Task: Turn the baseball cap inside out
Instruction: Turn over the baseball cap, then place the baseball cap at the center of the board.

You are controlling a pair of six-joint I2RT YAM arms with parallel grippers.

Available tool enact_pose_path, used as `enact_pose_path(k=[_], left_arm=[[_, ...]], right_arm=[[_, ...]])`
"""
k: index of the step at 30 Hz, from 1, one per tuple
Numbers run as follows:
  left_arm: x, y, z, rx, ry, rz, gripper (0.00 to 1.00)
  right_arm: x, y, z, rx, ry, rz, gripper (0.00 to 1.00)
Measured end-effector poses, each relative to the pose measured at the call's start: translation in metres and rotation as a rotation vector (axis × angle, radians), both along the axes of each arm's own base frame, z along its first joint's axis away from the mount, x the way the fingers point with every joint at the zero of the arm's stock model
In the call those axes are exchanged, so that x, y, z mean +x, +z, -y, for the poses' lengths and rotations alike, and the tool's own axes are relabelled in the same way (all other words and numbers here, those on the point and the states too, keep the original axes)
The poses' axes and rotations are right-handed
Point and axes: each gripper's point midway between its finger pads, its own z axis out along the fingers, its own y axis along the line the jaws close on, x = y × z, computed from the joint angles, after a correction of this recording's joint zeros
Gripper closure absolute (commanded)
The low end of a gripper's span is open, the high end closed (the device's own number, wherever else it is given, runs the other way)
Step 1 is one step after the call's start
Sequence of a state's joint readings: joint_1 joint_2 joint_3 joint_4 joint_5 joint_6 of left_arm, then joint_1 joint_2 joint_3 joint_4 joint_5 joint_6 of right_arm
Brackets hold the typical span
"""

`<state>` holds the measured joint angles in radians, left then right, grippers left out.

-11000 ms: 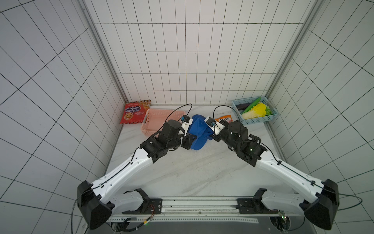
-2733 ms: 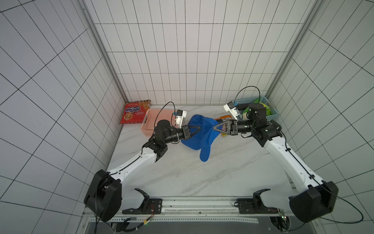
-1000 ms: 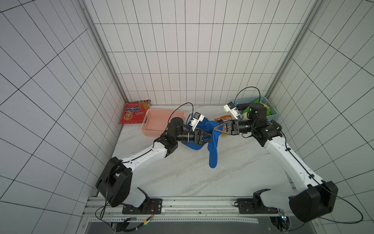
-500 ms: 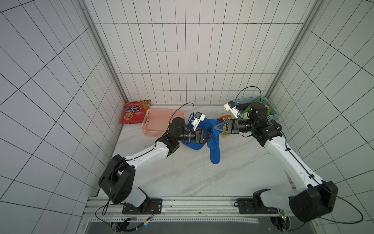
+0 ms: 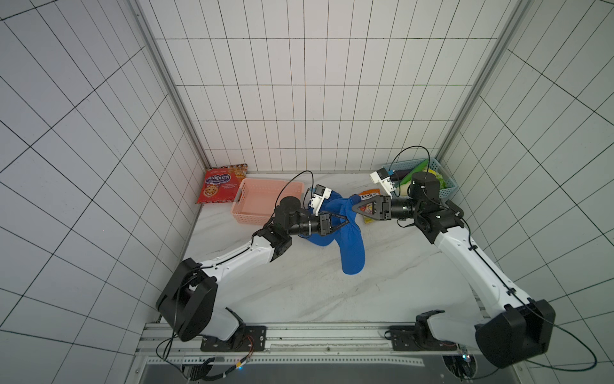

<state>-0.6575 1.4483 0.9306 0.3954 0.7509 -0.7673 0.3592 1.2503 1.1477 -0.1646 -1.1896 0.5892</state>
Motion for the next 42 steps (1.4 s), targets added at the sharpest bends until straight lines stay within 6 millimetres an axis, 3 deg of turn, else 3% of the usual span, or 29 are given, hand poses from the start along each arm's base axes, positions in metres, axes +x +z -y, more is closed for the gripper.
enact_pose_path(k=[3, 10, 12, 19, 24, 25, 26, 28, 31, 33, 38, 42], left_arm=[[0.002, -0.003, -0.001, 0.012, 0.014, -0.003, 1.00], [0.005, -0.010, -0.003, 0.040, 0.038, -0.011, 1.00], [0.006, -0.011, -0.006, 0.057, 0.055, -0.011, 1.00], [0.013, -0.011, -0.043, 0.062, 0.148, -0.007, 1.00], [0.013, -0.012, -0.054, 0.054, 0.150, -0.017, 1.00], [0.012, -0.012, -0.054, 0.053, 0.144, -0.018, 1.00], [0.011, -0.012, -0.054, 0.052, 0.138, -0.020, 1.00], [0.010, -0.012, -0.053, 0.050, 0.132, -0.026, 1.00], [0.014, -0.013, -0.054, 0.044, 0.138, -0.040, 1.00], [0.018, -0.016, -0.052, 0.041, 0.142, -0.053, 1.00], [0.025, -0.017, -0.049, 0.036, 0.157, -0.084, 1.00], [0.033, -0.007, -0.050, 0.014, 0.195, -0.108, 1.00]], right_arm=[[0.005, -0.001, 0.001, -0.010, -0.033, 0.003, 0.48], [0.013, -0.012, 0.000, -0.057, -0.094, -0.002, 0.92], [0.017, -0.016, 0.003, -0.074, -0.124, -0.015, 1.00], [0.045, -0.025, 0.029, -0.103, -0.261, -0.035, 1.00], [0.043, -0.043, 0.033, -0.117, -0.261, -0.106, 1.00], [0.042, -0.044, 0.033, -0.116, -0.260, -0.114, 0.98], [0.042, -0.043, 0.032, -0.113, -0.259, -0.120, 0.87], [0.043, -0.041, 0.032, -0.102, -0.263, -0.131, 0.55], [0.052, -0.038, 0.038, -0.080, -0.300, -0.130, 0.30], [0.056, -0.041, 0.041, -0.078, -0.330, -0.140, 0.23], [0.053, -0.049, 0.048, -0.091, -0.402, -0.165, 0.19], [0.036, -0.050, 0.034, -0.115, -0.389, -0.113, 0.11]])
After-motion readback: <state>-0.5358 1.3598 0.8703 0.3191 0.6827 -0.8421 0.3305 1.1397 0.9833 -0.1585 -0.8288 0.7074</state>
